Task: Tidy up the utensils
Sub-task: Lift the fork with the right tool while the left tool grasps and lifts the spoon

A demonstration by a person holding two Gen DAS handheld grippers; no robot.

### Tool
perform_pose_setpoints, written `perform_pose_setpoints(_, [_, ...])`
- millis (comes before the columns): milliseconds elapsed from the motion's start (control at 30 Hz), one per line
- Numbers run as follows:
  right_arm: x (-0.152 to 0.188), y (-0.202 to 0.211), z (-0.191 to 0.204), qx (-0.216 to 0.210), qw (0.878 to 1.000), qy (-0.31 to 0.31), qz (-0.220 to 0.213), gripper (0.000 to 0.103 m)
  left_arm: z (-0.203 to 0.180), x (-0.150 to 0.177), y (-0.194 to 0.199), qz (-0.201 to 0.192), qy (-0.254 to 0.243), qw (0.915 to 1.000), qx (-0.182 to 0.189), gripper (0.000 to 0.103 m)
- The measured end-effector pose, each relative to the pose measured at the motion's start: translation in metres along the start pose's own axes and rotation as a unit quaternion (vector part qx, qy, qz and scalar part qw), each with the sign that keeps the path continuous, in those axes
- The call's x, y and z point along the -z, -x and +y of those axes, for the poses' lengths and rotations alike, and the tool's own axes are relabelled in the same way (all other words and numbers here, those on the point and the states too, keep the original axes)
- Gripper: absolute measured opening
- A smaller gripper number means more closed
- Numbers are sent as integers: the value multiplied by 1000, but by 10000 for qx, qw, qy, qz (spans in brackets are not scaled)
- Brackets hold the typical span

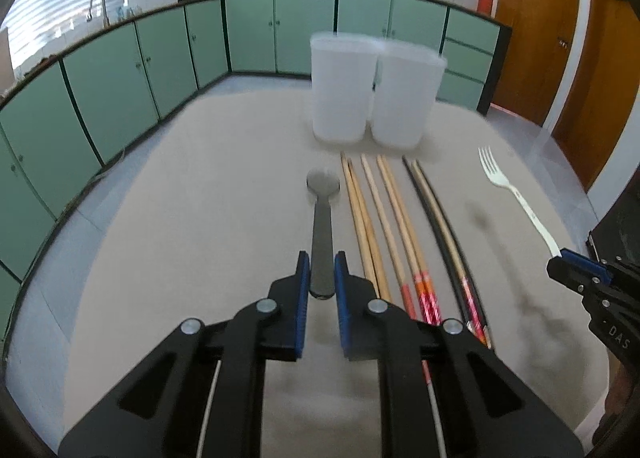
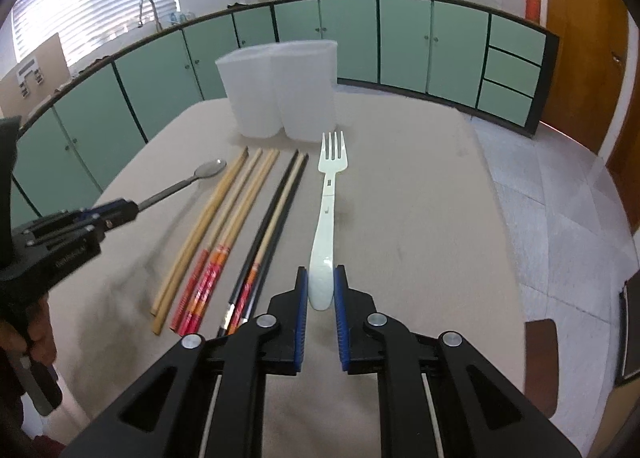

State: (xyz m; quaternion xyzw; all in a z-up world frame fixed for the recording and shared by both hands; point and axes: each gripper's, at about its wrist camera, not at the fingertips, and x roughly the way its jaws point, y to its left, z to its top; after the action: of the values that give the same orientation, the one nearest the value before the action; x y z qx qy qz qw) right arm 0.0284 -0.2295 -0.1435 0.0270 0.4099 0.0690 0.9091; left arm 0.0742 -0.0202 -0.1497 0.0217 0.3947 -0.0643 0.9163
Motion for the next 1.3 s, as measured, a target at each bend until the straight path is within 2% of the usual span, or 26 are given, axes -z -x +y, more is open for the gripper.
perform_pose_setpoints(167, [-18, 4, -7, -166, 9993, -81, 317, 13, 4, -23, 20, -341, 1, 9994, 47, 11])
perform_pose_setpoints(367, [-41, 7, -18, -340, 9968, -222, 686, 13, 6, -44, 30, -559, 23, 9983, 151, 11])
perform_pose_setpoints(700, [-72, 19, -22, -497, 9962, -230, 672, 13, 8, -69, 36, -732, 56, 9967, 351, 9])
perform_pose_setpoints(767, [-76, 21, -21, -537, 9963, -196, 649, 13, 10, -74, 40, -790, 75, 9960, 398, 4])
perform_pose_setpoints(933, [-79, 21, -16, -606, 9961, -155, 619, 13, 16, -80, 43, -828, 202, 9947, 570, 3])
perform_pose_setpoints(1100, [-69, 11, -16, -677, 9946, -182, 768, 13, 19, -70, 32, -630, 217, 9962, 553, 3])
perform_pose_setpoints(1167, [-66, 9, -15, -697, 9941, -190, 808, 13, 22, -67, 33, -701, 202, 9963, 455, 4])
perform_pose_setpoints(1300, [-62, 3, -14, -743, 9932, -230, 866, 13, 30, -68, 30, -705, 304, 9958, 495, 4])
